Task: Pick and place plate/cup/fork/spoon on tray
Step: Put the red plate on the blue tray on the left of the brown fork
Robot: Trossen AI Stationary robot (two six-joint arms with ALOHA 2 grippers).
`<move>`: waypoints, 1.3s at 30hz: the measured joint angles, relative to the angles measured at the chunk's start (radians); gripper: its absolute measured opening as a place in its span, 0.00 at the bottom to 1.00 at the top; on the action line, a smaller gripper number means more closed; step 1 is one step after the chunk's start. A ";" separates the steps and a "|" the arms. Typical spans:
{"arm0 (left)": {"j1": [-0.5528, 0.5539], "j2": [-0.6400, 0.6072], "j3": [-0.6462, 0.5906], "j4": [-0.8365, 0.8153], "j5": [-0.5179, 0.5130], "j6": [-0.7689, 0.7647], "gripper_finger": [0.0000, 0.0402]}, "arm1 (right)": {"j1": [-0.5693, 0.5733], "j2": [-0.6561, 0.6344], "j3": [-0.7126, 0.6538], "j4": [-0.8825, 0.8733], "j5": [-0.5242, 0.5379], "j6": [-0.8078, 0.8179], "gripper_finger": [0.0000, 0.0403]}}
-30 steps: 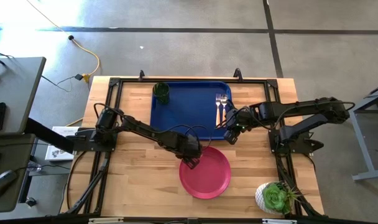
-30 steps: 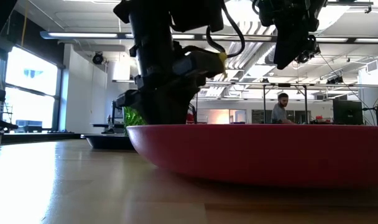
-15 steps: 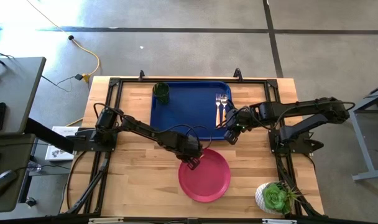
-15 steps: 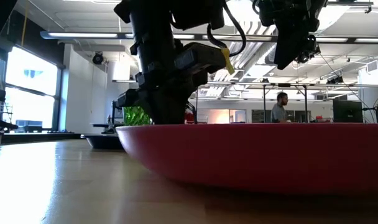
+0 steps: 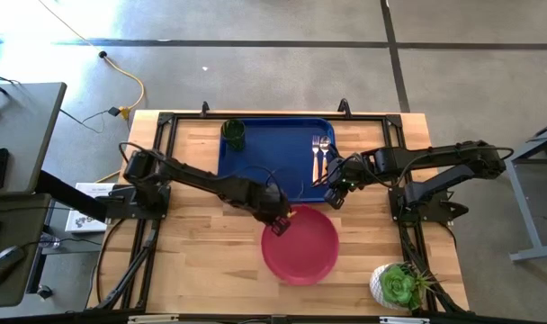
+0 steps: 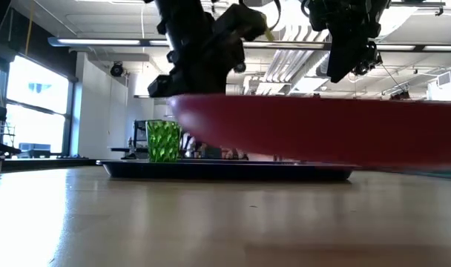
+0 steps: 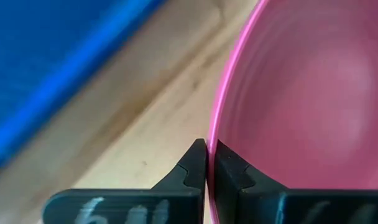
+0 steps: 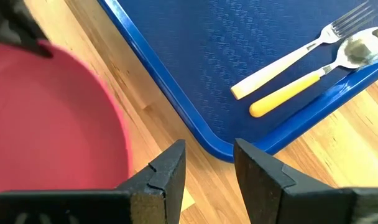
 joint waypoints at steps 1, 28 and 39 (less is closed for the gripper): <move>0.009 -0.015 0.000 -0.003 -0.010 0.004 0.00 | 0.000 0.000 0.000 0.000 0.000 0.000 0.31; 0.350 -0.122 0.000 -0.204 -0.045 0.076 0.01 | -0.002 0.000 0.000 0.010 0.033 0.027 0.31; 0.429 -0.122 0.000 -0.248 -0.014 0.050 0.02 | -0.036 0.000 0.000 0.007 0.047 -0.096 0.31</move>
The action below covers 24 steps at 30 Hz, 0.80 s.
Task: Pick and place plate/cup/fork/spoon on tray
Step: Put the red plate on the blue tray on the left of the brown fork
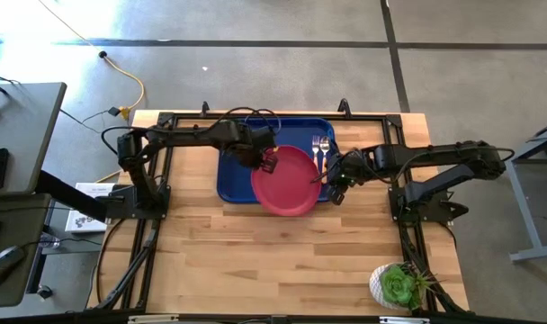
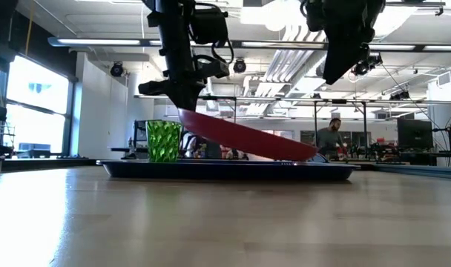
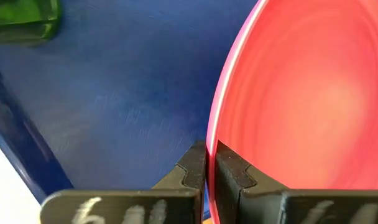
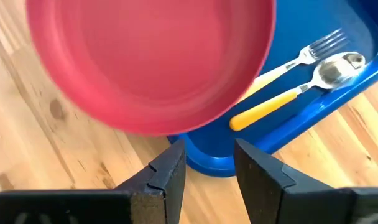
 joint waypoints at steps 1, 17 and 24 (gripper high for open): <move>0.004 0.000 0.000 0.000 -0.002 -0.021 0.02 | -0.010 0.000 0.000 0.000 -0.013 -0.016 0.31; 0.036 -0.017 0.000 -0.046 -0.082 -0.153 0.01 | -0.120 0.000 0.000 -0.001 -0.128 -0.304 0.31; 0.055 -0.095 0.000 -0.059 -0.097 -0.137 0.01 | -0.150 0.000 0.000 0.000 -0.130 -0.330 0.31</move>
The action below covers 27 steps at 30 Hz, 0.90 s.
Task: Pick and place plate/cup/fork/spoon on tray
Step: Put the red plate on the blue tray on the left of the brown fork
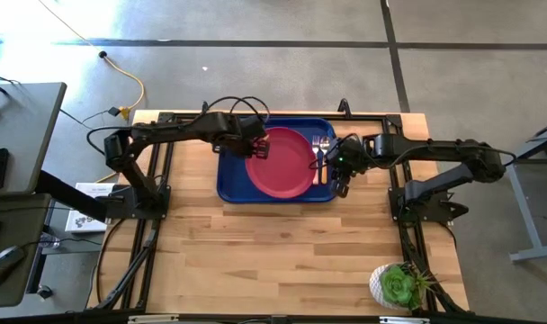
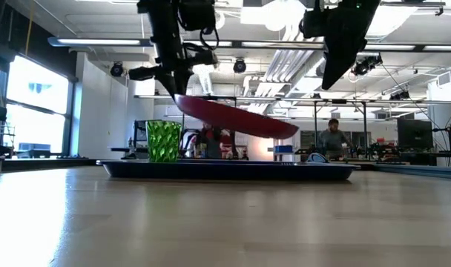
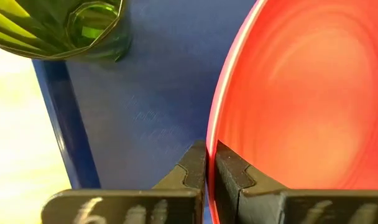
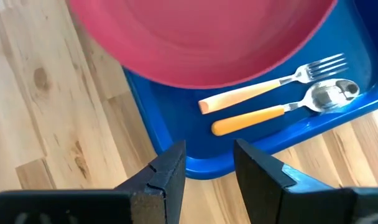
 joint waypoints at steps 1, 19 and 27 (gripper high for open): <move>0.000 -0.009 0.000 -0.001 0.000 0.009 0.01 | -0.006 0.000 0.000 0.000 0.000 0.000 0.31; -0.001 -0.036 -0.184 0.216 0.003 -0.039 0.01 | -0.052 0.000 0.000 0.004 0.001 0.012 0.31; 0.020 -0.035 -0.276 0.254 0.013 -0.065 0.01 | -0.052 0.000 0.000 0.005 0.000 0.027 0.31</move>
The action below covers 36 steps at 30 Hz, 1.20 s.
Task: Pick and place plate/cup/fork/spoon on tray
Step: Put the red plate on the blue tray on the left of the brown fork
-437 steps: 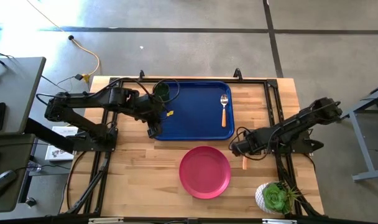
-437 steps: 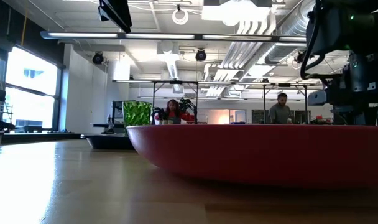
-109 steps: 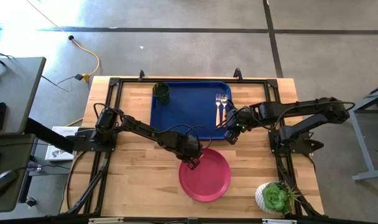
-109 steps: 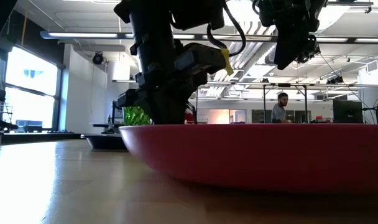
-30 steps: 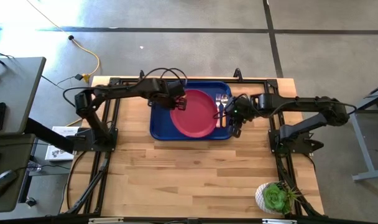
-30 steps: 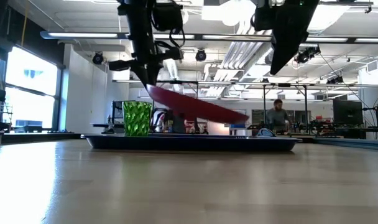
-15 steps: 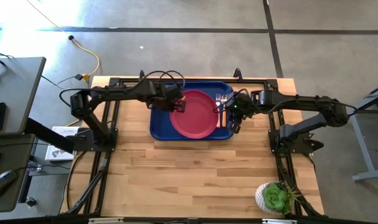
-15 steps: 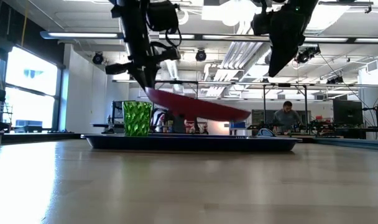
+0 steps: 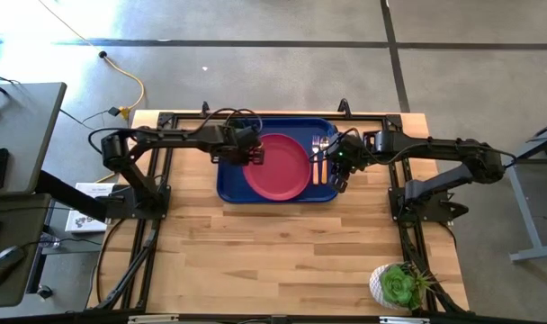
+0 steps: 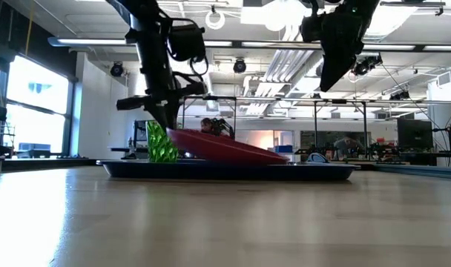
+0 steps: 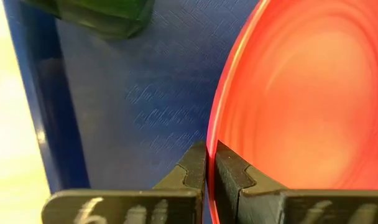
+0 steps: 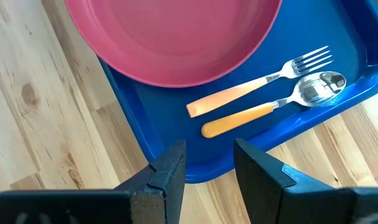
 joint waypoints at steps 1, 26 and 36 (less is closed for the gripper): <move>0.000 0.000 -0.012 0.019 0.001 -0.001 0.01 | 0.000 0.000 0.000 0.000 0.000 0.001 0.31; 0.051 0.043 -0.028 0.109 -0.005 -0.003 0.01 | 0.000 0.000 0.000 -0.001 -0.002 0.115 0.31; 0.055 0.044 -0.027 0.099 -0.019 0.001 0.03 | 0.000 0.000 0.000 -0.002 -0.005 0.116 0.31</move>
